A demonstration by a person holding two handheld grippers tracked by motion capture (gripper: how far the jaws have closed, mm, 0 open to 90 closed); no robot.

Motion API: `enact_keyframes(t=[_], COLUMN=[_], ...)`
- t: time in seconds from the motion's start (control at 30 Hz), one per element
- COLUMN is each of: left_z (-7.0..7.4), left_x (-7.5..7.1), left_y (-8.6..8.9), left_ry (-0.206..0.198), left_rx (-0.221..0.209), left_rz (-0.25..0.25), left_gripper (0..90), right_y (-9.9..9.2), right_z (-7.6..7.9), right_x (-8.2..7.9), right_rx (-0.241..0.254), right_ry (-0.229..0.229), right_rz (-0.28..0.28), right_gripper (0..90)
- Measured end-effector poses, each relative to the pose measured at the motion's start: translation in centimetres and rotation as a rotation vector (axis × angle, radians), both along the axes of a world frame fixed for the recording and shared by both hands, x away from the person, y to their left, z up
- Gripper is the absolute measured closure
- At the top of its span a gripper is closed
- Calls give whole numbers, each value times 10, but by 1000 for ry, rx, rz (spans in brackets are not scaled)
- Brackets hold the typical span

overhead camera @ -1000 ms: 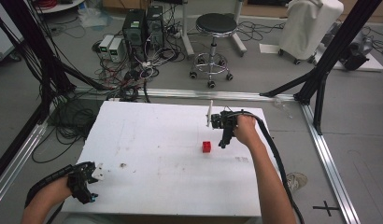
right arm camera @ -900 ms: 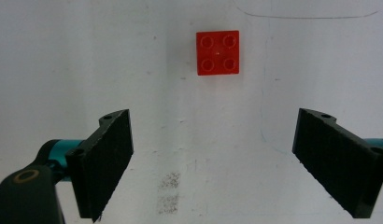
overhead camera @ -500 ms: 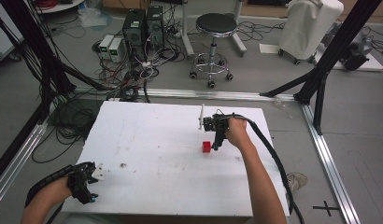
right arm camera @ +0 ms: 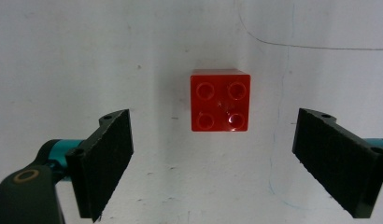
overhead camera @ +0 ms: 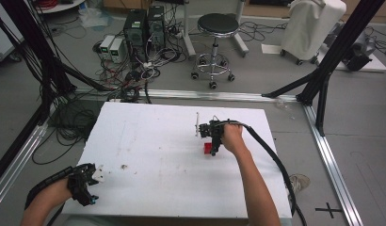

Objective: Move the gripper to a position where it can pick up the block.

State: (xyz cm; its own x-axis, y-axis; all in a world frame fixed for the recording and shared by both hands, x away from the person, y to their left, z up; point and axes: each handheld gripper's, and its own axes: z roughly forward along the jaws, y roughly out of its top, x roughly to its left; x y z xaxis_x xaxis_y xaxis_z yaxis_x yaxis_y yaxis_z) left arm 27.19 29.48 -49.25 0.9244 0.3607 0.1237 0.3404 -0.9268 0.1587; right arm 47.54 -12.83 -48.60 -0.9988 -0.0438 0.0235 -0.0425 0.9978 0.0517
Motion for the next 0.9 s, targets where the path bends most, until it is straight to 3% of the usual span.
enact_keyframes(t=[0.17, 0.27, 0.4, 0.57, 0.6, 0.67, 0.9], left_z=[0, 0, 0, -1, -1, -1, 0], left_x=[0, 0, 0, 0, 0, 0, 0], left_y=[0, 1, 1, 2, 2, 2, 2], left_ry=[2, 4, 5, 5, 4, 4, 7], left_rx=[-1, 2, -2, -2, -1, -2, -6], left_rz=[1, 1, 3, 3, 1, 1, 2], left_gripper=[226, 226, 226, 226, 226, 226, 226], right_y=[5, 8, 11, 15, 15, 15, 15], right_z=[-6, -12, -18, -28, -29, -28, -27], right_x=[0, 0, 2, -2, 0, -2, -2], right_rx=[-19, -36, -30, -91, -74, -93, -93], right_ry=[-35, -25, -34, -12, -21, -11, -13], right_rz=[-29, -35, 8, -4, 26, -12, -9], right_gripper=[116, 116, 117, 116, 117, 116, 117])
